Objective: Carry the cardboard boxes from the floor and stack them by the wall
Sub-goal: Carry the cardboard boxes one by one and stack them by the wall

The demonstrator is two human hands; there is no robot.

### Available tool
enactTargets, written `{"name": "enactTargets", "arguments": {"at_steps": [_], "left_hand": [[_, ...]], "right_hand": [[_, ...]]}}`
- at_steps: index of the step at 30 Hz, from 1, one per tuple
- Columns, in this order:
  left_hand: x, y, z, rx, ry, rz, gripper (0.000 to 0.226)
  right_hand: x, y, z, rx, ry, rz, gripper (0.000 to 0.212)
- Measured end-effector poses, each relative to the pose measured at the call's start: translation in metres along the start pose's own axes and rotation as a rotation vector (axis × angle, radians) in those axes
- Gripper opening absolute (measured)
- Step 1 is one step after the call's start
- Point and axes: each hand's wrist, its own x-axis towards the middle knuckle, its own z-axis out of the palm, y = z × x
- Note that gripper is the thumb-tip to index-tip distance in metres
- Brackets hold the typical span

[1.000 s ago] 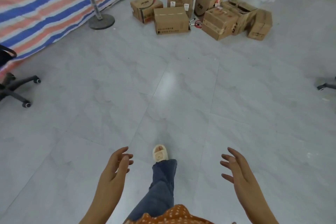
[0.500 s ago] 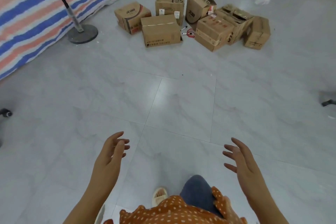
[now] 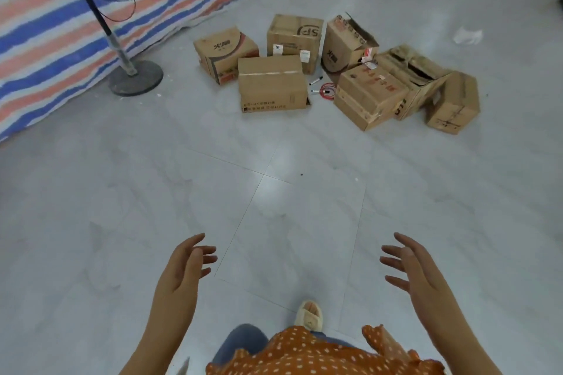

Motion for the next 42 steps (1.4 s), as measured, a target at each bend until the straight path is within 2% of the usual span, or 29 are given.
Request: {"name": "enactTargets", "arguments": {"at_steps": [3, 8, 11, 15, 19, 23, 26, 30, 32, 38, 42], "left_hand": [[0.041, 0.021, 0.037, -0.019, -0.008, -0.03, 0.034], [0.111, 0.041, 0.062, -0.028, 0.09, -0.076, 0.041], [0.165, 0.047, 0.074, -0.028, 0.132, -0.094, 0.035], [0.262, 0.066, 0.088, -0.037, 0.143, -0.095, 0.034], [0.36, 0.107, 0.092, -0.034, 0.102, -0.038, 0.046], [0.466, 0.145, 0.094, -0.013, 0.077, -0.021, 0.03], [0.518, 0.16, 0.103, 0.021, 0.06, -0.04, 0.029], [0.578, 0.17, 0.128, 0.055, 0.055, -0.081, 0.043], [0.612, 0.171, 0.144, 0.052, 0.08, -0.106, 0.035], [0.714, 0.199, 0.203, -0.013, 0.161, -0.184, 0.03], [0.793, 0.234, 0.237, -0.013, 0.205, -0.191, 0.031]], "right_hand": [[0.064, -0.017, -0.01, 0.014, -0.049, 0.01, 0.037], [0.154, -0.047, 0.006, -0.03, -0.156, 0.019, 0.043], [0.213, -0.064, 0.024, -0.056, -0.19, 0.012, 0.043], [0.302, -0.096, 0.055, -0.057, -0.164, 0.001, 0.054], [0.384, -0.144, 0.081, -0.004, -0.093, -0.02, 0.054], [0.472, -0.2, 0.111, 0.002, -0.059, -0.034, 0.046], [0.517, -0.223, 0.122, 0.012, -0.046, -0.008, 0.057], [0.586, -0.239, 0.133, 0.002, -0.051, 0.06, 0.062], [0.629, -0.244, 0.138, -0.013, -0.068, 0.086, 0.062], [0.777, -0.282, 0.142, -0.017, -0.141, 0.096, 0.053], [0.884, -0.32, 0.138, -0.066, -0.176, 0.035, 0.026]]}}
